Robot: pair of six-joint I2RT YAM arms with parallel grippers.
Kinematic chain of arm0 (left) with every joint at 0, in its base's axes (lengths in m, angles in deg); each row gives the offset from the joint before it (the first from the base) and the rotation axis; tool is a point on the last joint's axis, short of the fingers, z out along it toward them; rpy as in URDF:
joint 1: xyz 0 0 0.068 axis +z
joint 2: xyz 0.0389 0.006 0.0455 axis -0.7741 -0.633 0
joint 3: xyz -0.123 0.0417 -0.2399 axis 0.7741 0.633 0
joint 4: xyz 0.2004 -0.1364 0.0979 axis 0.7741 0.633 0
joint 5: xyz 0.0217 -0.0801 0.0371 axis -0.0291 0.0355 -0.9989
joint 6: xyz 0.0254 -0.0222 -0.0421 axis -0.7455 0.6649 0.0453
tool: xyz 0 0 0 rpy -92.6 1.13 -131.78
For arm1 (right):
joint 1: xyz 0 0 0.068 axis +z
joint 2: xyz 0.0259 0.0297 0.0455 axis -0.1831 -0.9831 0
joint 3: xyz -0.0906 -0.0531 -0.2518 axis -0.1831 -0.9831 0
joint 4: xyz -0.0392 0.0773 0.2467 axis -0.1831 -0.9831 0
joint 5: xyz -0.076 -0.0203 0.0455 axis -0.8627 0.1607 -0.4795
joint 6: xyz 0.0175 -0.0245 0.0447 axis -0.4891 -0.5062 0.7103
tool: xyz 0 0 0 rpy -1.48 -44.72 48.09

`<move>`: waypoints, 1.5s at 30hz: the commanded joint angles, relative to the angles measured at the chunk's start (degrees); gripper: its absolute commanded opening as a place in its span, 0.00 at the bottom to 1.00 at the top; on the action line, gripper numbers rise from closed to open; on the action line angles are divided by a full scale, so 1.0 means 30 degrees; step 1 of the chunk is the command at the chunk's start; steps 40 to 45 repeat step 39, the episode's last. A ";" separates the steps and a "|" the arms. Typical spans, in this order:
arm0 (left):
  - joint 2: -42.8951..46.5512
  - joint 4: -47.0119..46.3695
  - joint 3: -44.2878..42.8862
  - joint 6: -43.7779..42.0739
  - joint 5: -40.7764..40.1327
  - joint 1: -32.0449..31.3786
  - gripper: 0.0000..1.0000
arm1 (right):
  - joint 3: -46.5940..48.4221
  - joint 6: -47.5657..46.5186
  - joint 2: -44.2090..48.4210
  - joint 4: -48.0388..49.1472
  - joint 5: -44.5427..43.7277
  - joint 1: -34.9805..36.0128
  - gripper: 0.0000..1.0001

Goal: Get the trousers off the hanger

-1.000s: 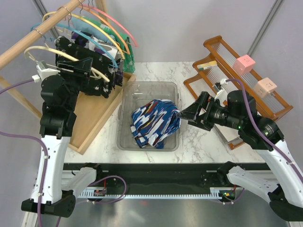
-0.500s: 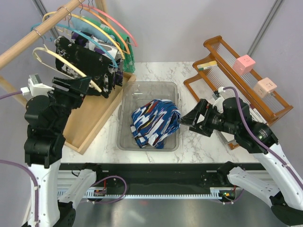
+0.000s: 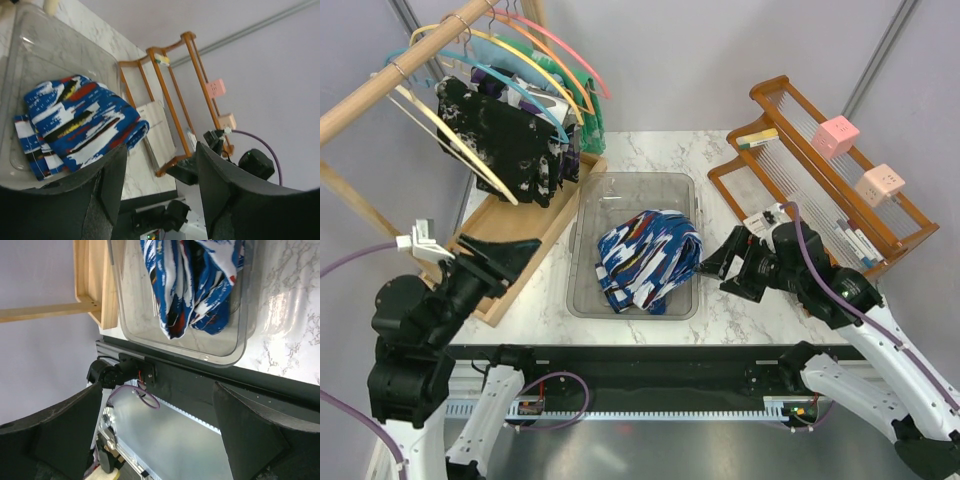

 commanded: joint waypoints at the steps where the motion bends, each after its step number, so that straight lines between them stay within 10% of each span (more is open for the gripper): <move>1: 0.2540 -0.0792 0.2644 0.1833 0.4030 0.0029 0.65 | -0.1388 0.1119 0.1573 0.1620 -0.1157 0.0035 0.98; 10: 1.1585 -0.5770 1.1458 0.8273 0.8275 0.0029 0.68 | -0.6749 0.3259 0.7843 0.2822 -0.2505 0.0034 0.98; 18: 1.1510 -1.1771 1.5154 0.9507 1.3259 0.0087 0.79 | -1.1176 0.4316 1.4503 0.2124 -0.3590 0.0034 0.98; 30: 1.1481 -3.6223 2.7693 2.1431 0.8408 0.0058 0.79 | -1.5250 0.2179 1.4444 0.3760 0.0161 0.0005 0.98; 45: 1.1481 -3.7764 2.7903 2.2752 0.8782 0.0058 0.80 | -1.5250 0.0945 1.4910 0.4052 -0.0075 0.0005 0.98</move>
